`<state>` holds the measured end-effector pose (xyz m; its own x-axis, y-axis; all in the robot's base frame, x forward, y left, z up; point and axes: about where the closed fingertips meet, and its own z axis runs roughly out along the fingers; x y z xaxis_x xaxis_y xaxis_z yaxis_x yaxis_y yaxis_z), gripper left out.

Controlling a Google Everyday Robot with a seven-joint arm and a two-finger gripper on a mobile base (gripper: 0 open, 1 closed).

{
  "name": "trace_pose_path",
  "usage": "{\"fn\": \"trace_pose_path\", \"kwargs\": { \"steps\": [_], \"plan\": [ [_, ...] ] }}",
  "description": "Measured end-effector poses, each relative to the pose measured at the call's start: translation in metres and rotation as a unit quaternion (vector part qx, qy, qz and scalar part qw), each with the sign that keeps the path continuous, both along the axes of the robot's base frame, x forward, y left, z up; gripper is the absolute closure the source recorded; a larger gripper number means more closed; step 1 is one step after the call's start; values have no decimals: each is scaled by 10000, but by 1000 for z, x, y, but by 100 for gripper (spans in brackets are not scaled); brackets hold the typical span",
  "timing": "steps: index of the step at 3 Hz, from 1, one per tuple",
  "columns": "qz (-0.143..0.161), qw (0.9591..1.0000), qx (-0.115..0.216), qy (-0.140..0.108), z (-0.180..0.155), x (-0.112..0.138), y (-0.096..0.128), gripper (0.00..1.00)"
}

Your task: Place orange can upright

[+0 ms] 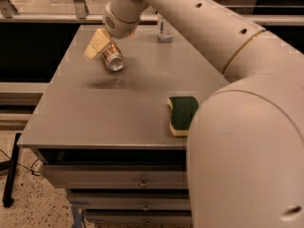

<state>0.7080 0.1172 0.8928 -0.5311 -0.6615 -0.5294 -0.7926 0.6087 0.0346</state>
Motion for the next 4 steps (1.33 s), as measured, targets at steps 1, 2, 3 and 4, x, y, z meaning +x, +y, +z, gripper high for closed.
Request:
{"fn": "trace_pose_path", "kwargs": {
  "steps": [1, 2, 3, 4],
  "plan": [
    [-380, 9992, 29, 130, -13, 26, 8, 0],
    [-716, 9974, -45, 100, -18, 46, 11, 0],
    [-961, 9949, -282, 115, -23, 57, 12, 0],
    [-1115, 9916, -595, 276, -37, 61, 18, 0]
  ]
}}
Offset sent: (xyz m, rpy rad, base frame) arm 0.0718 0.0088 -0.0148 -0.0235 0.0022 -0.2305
